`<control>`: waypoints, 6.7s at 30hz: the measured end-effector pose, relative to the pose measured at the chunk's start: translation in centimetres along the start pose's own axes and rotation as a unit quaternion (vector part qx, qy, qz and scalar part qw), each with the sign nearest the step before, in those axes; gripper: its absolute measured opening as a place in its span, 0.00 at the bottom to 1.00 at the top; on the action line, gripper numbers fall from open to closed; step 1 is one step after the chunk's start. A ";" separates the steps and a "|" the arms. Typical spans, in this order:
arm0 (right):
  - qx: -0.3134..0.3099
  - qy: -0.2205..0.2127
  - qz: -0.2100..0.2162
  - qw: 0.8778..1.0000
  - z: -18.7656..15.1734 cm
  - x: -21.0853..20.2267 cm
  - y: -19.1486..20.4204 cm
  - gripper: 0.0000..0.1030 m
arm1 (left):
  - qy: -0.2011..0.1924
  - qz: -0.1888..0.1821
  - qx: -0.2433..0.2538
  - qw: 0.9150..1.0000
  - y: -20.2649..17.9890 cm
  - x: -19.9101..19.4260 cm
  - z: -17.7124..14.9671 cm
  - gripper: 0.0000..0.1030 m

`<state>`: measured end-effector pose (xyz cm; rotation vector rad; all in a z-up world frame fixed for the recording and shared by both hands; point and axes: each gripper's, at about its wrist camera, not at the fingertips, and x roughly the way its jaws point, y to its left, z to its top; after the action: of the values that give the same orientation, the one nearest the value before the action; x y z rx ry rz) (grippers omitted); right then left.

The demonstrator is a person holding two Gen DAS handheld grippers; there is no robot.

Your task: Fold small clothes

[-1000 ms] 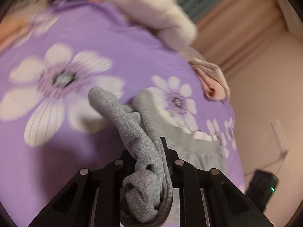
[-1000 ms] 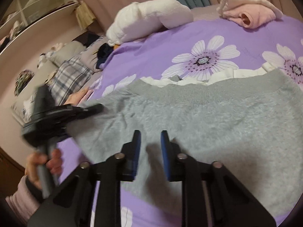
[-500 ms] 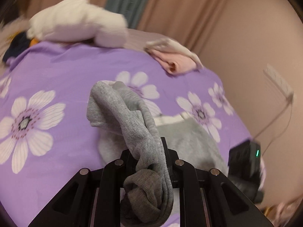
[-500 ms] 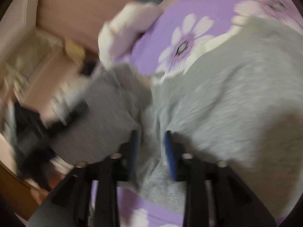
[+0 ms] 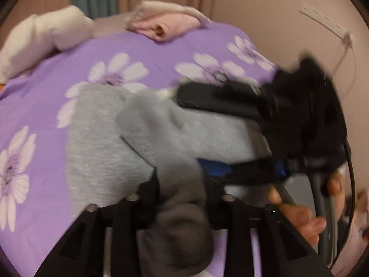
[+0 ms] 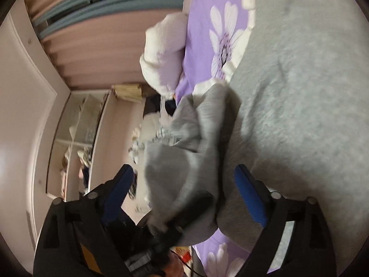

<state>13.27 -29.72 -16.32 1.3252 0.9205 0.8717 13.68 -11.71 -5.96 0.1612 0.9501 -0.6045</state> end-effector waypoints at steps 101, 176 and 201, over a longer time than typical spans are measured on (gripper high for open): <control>-0.348 -0.088 -0.387 0.850 -5.5 -7.8 6.5 0.25 | 0.025 -0.007 0.004 1.000 0.6 1.4 -0.5 0.49; -0.368 -0.104 -0.352 0.854 2.1 0.1 11.0 0.27 | -0.089 -0.107 -0.206 0.969 12.7 -3.9 1.0 0.50; -0.275 -0.071 -0.370 0.885 2.0 1.7 5.2 0.42 | -0.015 0.003 -0.224 0.975 15.5 -0.7 -2.7 0.60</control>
<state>15.79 -28.66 -11.17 0.4604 0.8762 0.3715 19.94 2.41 -8.95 -0.2469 1.0324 -0.3726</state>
